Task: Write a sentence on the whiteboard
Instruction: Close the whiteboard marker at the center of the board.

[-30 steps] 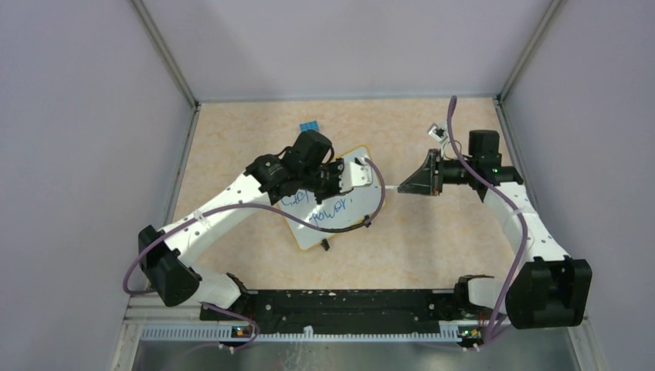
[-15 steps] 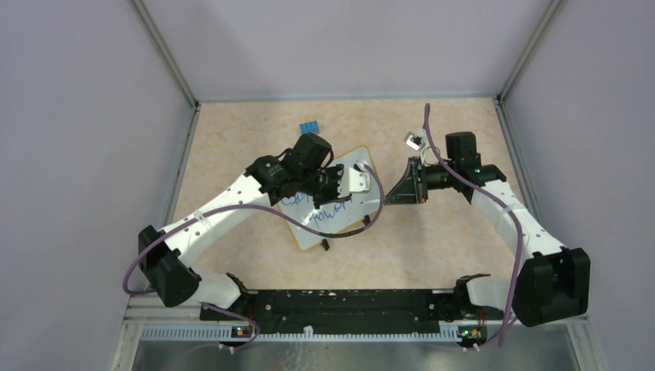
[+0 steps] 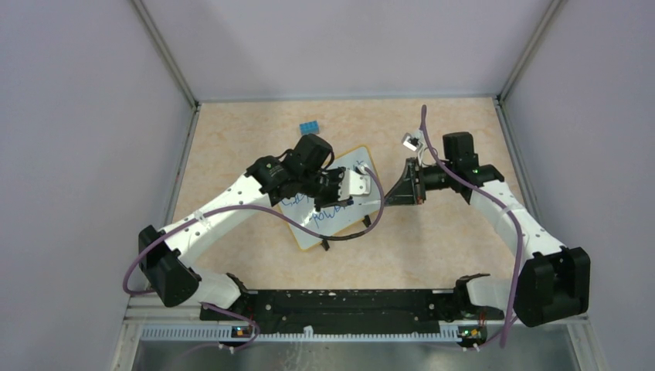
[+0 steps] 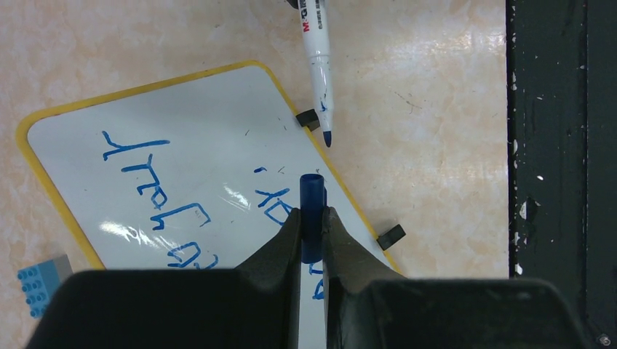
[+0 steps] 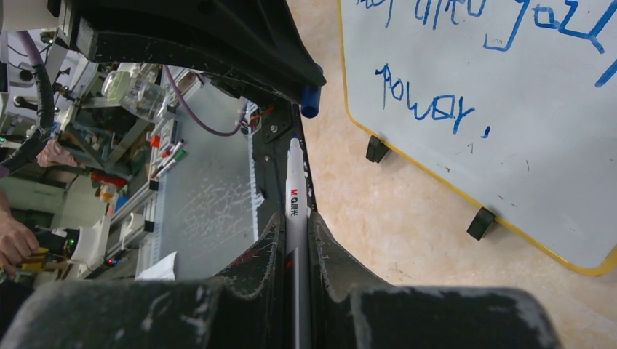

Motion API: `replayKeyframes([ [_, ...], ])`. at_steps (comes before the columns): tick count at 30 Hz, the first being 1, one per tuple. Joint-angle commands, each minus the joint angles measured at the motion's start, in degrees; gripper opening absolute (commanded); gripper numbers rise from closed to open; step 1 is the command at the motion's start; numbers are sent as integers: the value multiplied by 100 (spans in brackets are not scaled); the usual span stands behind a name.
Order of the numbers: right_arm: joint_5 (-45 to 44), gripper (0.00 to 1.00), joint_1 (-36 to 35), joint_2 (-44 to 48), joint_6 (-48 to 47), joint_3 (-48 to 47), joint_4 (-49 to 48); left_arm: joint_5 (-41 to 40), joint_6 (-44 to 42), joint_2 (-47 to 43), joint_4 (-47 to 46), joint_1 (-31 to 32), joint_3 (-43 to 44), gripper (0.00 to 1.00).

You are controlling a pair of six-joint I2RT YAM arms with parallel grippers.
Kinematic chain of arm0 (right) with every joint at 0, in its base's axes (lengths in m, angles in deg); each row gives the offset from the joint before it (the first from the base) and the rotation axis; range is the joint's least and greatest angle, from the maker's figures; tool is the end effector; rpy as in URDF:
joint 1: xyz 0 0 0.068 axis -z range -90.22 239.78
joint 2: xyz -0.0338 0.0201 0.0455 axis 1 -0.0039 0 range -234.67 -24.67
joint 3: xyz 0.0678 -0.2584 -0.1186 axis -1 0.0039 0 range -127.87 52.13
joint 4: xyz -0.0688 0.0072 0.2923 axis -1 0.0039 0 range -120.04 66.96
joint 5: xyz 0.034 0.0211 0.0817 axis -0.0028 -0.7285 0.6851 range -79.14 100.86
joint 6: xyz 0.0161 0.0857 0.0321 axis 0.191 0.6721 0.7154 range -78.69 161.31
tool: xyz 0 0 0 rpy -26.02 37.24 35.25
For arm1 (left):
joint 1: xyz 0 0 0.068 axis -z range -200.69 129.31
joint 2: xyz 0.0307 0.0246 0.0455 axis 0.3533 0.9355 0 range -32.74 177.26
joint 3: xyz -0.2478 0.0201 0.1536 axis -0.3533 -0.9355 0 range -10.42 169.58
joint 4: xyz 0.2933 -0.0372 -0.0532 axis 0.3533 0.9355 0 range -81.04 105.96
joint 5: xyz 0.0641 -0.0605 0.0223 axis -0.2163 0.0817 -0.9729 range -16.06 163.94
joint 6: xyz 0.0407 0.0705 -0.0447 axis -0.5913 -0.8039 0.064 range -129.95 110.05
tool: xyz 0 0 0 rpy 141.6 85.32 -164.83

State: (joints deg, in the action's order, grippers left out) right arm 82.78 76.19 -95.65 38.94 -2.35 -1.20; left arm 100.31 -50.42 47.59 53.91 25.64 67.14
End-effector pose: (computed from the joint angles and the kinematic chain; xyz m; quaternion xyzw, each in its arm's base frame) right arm 0.2623 0.1452 0.2872 -0.3249 0.7105 0.5707 0.2530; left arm 0.2226 -0.2870 0.3295 0.6837 0.6033 -0.2305 0.3397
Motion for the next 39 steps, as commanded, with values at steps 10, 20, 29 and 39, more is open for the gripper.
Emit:
replayKeyframes([
  [10, -28, 0, -129, -46, -62, -194, -211, 346, 39, -18, -21, 66, 235, 0],
  [20, -42, 0, -146, -47, -19, -188, -264, 362, 41, 72, -21, 126, 294, 0],
  [29, -61, 0, -198, -71, -44, -189, -271, 330, 91, 142, -43, 171, 342, 0],
  [39, -203, 0, -338, -97, -66, -204, -256, 257, 345, 268, -159, 168, 391, 0],
])
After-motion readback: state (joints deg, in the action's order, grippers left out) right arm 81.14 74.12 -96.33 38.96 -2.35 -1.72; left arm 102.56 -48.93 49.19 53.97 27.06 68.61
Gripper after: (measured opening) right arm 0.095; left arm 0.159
